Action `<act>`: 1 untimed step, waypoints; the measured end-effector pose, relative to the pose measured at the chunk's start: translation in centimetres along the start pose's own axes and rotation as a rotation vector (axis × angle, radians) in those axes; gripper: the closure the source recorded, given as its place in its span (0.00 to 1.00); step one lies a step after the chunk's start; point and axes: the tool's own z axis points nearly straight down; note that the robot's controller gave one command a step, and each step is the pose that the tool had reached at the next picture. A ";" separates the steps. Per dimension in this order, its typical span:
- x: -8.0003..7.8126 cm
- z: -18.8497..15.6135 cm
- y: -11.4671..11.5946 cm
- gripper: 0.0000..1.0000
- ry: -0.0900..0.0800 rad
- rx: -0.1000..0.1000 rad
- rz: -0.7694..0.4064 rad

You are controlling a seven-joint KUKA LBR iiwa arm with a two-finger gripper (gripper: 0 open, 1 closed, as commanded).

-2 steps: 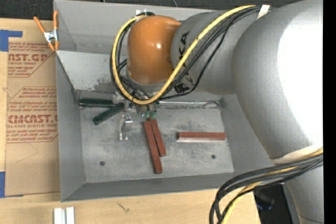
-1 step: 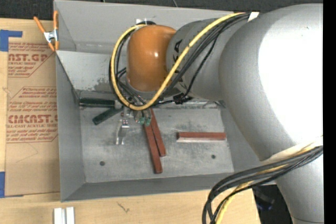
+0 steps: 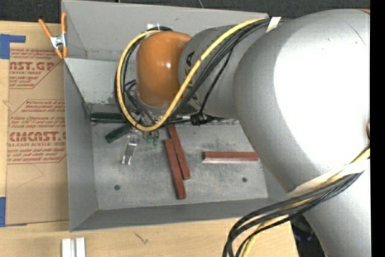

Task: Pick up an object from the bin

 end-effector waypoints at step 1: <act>-0.2 1.0 1.9 0.00 -0.004 -0.002 -0.114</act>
Offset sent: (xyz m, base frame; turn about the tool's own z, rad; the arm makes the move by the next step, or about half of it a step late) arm 0.0068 0.0153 -0.0183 0.0797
